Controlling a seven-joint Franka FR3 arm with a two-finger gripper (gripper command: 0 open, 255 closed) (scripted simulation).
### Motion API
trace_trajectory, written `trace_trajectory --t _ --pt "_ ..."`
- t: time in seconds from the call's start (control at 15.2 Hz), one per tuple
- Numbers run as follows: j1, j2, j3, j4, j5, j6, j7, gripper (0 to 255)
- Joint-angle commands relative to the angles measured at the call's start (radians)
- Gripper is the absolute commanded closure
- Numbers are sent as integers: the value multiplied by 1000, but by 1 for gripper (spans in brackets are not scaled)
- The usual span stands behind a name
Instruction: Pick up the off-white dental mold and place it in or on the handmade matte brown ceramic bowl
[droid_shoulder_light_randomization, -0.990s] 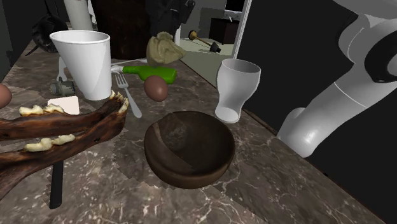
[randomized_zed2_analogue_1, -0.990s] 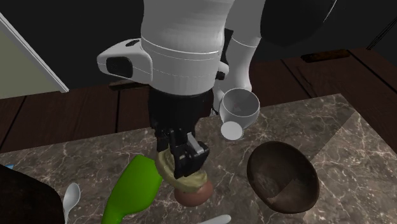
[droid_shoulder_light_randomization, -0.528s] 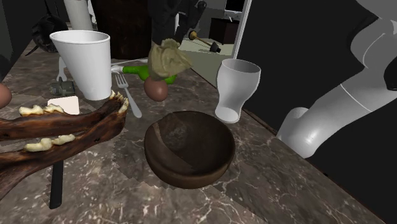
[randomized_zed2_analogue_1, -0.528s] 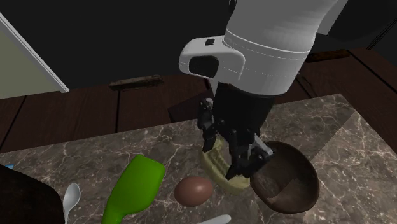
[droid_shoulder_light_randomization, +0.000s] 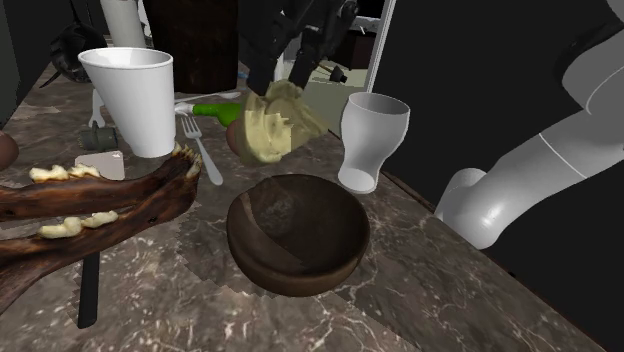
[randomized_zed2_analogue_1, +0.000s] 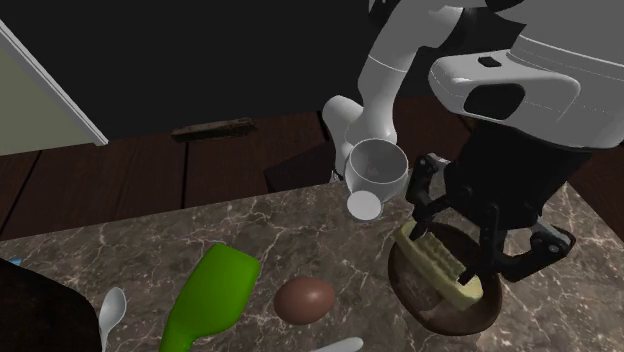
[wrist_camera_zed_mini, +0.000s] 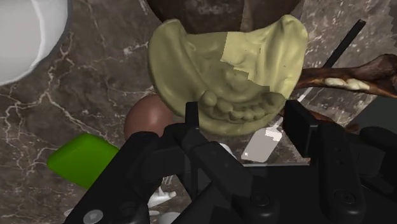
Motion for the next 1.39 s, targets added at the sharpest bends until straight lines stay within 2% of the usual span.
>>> trace_trajectory --t 0.0,0.13,1.32 --pt "6 -5 32 23 2 -22 43 255" --pt "7 -1 62 41 1 -33 76 255" --pt "69 -138 33 -325 74 208 43 255"
